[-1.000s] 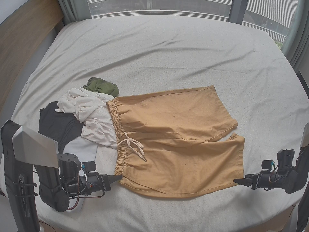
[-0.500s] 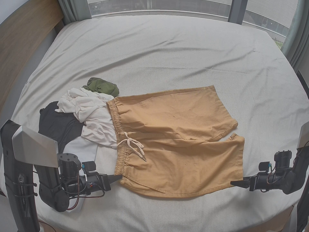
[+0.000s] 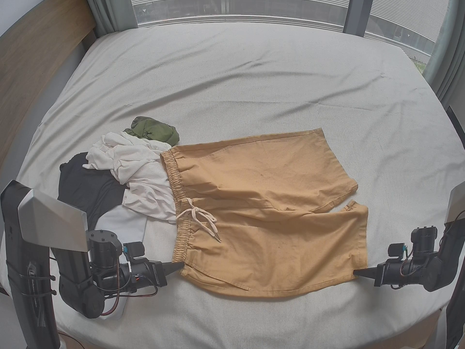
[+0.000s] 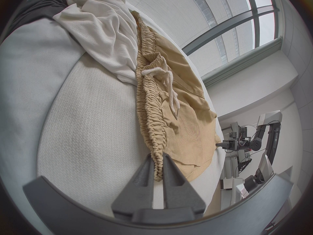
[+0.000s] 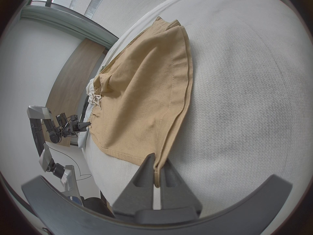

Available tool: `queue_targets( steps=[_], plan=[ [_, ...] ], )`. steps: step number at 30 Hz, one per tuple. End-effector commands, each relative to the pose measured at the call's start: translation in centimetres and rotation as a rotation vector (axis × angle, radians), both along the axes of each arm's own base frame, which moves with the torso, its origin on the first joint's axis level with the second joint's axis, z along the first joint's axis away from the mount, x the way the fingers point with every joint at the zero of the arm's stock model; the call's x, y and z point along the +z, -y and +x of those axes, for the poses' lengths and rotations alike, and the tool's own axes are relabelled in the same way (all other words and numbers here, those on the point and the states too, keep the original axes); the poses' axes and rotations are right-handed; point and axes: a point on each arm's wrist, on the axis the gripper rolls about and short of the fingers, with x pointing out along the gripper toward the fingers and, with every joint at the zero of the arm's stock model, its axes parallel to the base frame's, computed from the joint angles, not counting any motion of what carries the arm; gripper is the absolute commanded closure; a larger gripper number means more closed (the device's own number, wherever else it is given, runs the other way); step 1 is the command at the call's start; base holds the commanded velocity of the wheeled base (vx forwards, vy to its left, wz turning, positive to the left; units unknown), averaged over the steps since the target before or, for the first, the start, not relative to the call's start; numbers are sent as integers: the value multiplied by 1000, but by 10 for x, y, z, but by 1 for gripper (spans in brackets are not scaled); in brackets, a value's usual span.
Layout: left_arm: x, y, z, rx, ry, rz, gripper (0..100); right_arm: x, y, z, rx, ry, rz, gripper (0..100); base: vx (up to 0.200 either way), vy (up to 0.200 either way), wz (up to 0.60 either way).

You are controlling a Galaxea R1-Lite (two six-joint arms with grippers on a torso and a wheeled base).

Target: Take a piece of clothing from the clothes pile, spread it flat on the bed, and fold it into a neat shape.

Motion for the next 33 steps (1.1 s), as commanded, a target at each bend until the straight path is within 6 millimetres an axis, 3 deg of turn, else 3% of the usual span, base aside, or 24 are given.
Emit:
queue_targets(
  steps=[1,7,15,33],
  plan=[
    [2,-1,-3,-2,-8,-5,100,3,0,-2,-1,2,2,100,0,0,0],
    [12,-5,-21,-26,-33,-16,100,14,-7,-13,24,-25,4,100,0,0,0],
    [8,-8,-33,-42,-94,-13,100,23,-9,-25,38,-89,3,100,0,0,0],
    [-13,-11,-35,-36,-160,30,100,15,-5,-38,86,-161,-41,100,0,0,0]
  ],
)
